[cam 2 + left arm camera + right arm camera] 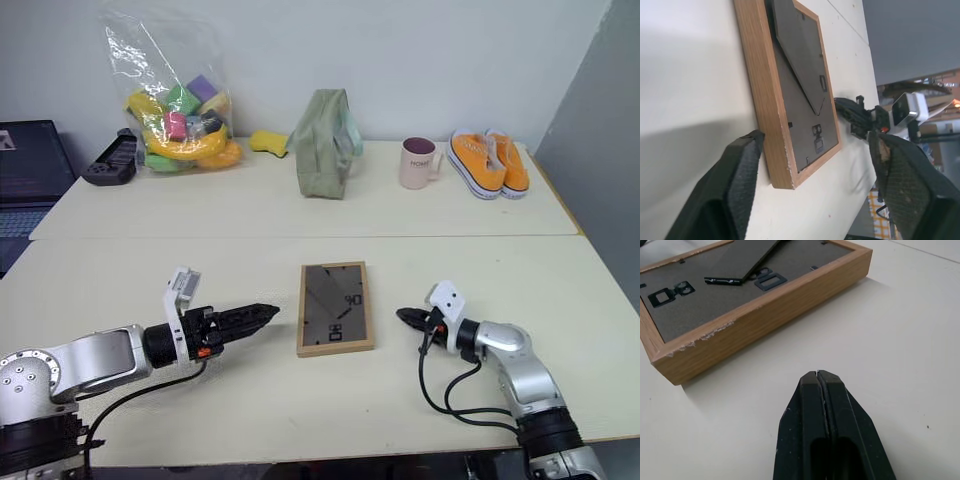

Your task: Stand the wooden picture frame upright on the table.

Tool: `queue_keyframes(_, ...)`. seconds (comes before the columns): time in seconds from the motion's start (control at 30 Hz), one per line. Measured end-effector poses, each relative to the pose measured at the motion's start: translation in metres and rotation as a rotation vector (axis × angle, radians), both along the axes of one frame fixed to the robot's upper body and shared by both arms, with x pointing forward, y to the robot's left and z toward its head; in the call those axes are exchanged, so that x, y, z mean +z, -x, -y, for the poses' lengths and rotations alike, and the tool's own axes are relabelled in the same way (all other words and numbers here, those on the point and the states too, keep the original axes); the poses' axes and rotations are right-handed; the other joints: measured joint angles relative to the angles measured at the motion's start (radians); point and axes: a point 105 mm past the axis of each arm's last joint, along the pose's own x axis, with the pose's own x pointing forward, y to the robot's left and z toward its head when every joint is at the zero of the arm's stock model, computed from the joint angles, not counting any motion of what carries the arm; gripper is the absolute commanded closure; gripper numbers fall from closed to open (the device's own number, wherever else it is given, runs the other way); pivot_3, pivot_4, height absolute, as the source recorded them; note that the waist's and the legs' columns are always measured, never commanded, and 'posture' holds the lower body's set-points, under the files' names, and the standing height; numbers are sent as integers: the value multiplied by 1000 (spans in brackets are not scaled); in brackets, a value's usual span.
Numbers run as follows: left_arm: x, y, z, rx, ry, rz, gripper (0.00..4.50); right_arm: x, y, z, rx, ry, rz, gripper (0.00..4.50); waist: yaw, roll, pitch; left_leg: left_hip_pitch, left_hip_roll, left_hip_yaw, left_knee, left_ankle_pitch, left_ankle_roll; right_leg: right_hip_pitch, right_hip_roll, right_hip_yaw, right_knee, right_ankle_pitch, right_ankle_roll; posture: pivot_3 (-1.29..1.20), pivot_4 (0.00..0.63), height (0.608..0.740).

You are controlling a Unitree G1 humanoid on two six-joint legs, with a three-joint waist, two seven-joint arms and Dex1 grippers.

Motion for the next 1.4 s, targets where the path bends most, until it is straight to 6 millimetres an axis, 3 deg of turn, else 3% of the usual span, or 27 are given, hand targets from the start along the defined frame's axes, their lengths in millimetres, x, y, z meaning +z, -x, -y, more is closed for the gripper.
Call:
queue_keyframes(0.13,-3,-3,4,12,10,-19,637,3,-3,0,8,8,13,4500,0,0,0,3,0,3,0,0,0,4,0,-1,-1,0,0,0,150,740)
queue_keyframes(0.2,-12,0,8,7,12,-53,637,8,-5,-3,23,10,35,4500,0,0,0,11,-1,3,-1,0,0,13,0,-2,-3,-4,-3,0,150,740)
queue_keyframes(0.4,-30,0,23,-23,-1,-132,637,6,-7,-17,55,3,41,4500,0,0,0,13,-1,3,-2,0,0,13,1,-2,-2,-5,-4,0,150,740)
queue_keyframes(0.7,-34,-14,22,18,-1,-168,637,7,-6,-23,70,8,66,4500,-3,1,0,13,-1,3,-2,0,0,13,1,-2,-1,-6,-4,0,150,740)
queue_keyframes(1.07,-35,-14,21,16,0,-177,637,-2,6,-26,133,34,31,4500,-3,2,0,13,-1,3,-2,0,0,13,1,-2,-1,-7,-4,0,150,740)
queue_keyframes(1.4,-35,-16,22,11,4,-176,637,9,6,-61,150,-62,26,4500,-2,2,0,13,-1,3,-2,0,0,13,1,-2,-1,-7,-4,0,150,740)
